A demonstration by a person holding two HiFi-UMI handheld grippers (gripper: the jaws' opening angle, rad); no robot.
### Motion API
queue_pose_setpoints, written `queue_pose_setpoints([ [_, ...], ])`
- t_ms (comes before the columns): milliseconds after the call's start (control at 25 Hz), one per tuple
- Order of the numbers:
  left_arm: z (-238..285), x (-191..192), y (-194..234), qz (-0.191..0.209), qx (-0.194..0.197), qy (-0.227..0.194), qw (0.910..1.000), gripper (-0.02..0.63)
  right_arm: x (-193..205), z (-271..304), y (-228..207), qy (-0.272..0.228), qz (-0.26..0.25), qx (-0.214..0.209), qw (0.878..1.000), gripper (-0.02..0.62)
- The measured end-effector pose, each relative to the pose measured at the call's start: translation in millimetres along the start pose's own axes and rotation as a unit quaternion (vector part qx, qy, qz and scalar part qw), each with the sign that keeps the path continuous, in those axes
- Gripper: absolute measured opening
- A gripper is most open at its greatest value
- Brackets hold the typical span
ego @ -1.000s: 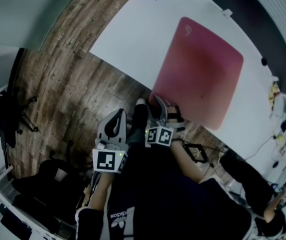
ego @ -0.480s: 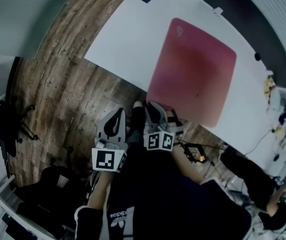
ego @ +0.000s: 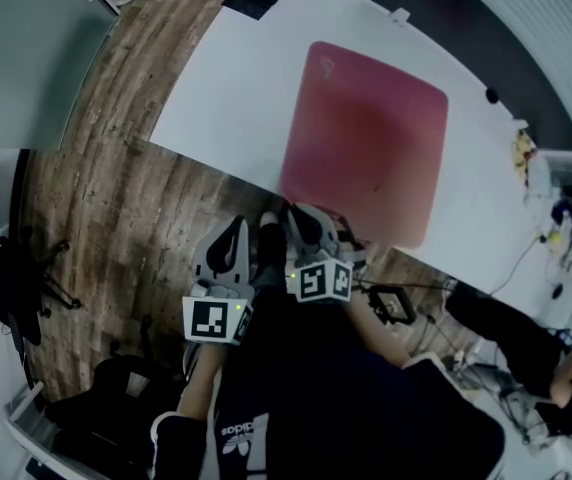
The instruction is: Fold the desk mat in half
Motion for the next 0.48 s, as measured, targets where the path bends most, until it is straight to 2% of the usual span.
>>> queue_pose_setpoints([
  [280, 21, -17, -6, 0.011, 0.015, -0.01, 0.9998, 0.003, -4, 1, -32, -0.002, 0.022, 0.021, 1.0, 0.017],
  [480, 35, -24, -13, 0.026, 0.031, -0.009, 0.9991, 0.003, -3, 2, -55, -0.006, 0.018, 0.041, 0.999, 0.017],
])
Point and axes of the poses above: the fingertips, and each gripper's own axes: z forward along the fingers, y to its left, x out of its underside, the point moved 3 cm from there along -z, backward along the fingers, and after that the axes turned 12 degrees about x, right-handed, at the moved point
